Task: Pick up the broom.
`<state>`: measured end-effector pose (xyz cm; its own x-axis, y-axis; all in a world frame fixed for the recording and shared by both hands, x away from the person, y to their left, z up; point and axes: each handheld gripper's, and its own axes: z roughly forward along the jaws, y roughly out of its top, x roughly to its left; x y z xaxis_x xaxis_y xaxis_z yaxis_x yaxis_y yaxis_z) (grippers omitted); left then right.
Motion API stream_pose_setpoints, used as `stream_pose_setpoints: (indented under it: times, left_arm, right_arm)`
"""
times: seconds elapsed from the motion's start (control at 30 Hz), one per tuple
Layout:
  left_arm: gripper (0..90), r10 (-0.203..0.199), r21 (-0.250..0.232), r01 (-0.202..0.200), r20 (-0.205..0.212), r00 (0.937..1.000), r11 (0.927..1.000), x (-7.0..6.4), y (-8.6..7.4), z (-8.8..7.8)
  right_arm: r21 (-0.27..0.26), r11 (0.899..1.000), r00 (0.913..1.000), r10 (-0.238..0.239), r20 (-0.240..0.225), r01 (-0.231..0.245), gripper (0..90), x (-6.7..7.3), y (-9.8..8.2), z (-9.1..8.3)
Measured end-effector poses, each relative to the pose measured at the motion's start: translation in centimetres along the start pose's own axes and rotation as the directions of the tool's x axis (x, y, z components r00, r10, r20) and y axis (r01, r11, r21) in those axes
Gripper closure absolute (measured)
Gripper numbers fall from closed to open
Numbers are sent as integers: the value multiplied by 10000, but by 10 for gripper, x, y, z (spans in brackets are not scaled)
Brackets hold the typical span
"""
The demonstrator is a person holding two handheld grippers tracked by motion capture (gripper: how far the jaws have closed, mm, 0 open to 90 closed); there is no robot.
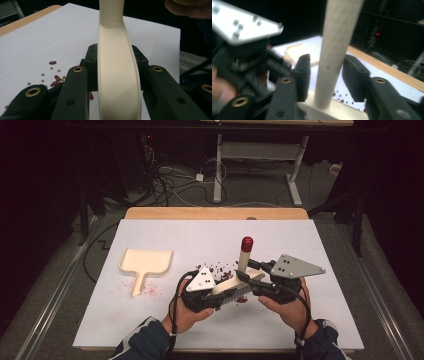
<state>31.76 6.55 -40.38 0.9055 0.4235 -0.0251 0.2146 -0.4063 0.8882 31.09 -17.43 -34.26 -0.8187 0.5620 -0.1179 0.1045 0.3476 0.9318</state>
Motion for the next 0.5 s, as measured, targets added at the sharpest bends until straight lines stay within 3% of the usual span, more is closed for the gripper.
stream_pose_setpoints:
  times: [0.1, 0.13, 0.17, 0.2, 0.23, 0.33, 0.4, 0.43, 0.47, 0.5]
  left_arm:
    - [658, 405, 161, -409, 267, 9988, 9990, 1, -1, -9]
    - [658, 476, 196, -483, 327, 9983, 9986, 1, -2, -12]
    - [658, 567, 252, -577, 393, 9976, 9980, 1, -2, -14]
    - [658, 676, 319, -693, 521, 9964, 9971, 0, -3, -16]
    - [658, 754, 391, -782, 685, 9948, 9962, 0, -4, -18]
    - [658, 1123, 612, -1204, 1228, 9861, 9908, -2, -7, -22]
    - [658, 1252, 700, -1382, 1643, 9784, 9879, -4, -9, -23]
    - [658, 1356, 742, -1513, 1834, 9736, 9857, -6, -10, -23]
    - [658, 1450, 787, -1627, 1931, 9704, 9835, -7, -11, -22]
    - [658, 1546, 832, -1753, 2109, 9652, 9810, -8, -11, -22]
  right_arm:
    - [389, 9982, 9977, -445, -517, 466, 493, -3, -2, 0]
    - [601, 9930, 9878, -934, -1243, 1014, 478, -6, -8, 0]
    - [601, 9930, 9878, -934, -1243, 1014, 478, -6, -8, 0]
    - [883, 9876, 9798, -1138, -1642, 1295, 445, -9, -12, 1]
    - [883, 9876, 9798, -1138, -1642, 1295, 445, -9, -12, 1]
    - [1329, 9777, 9594, -1252, -2526, 1626, 391, -13, -23, 6]
    - [1734, 9641, 9343, -1358, -3297, 2013, 373, -9, -29, 13]
    - [1734, 9641, 9343, -1358, -3297, 2013, 373, -9, -29, 13]
    - [1873, 9569, 9125, -1360, -3858, 2218, 381, -6, -35, 21]
    - [1899, 9558, 9015, -1295, -4130, 2244, 414, -6, -37, 24]
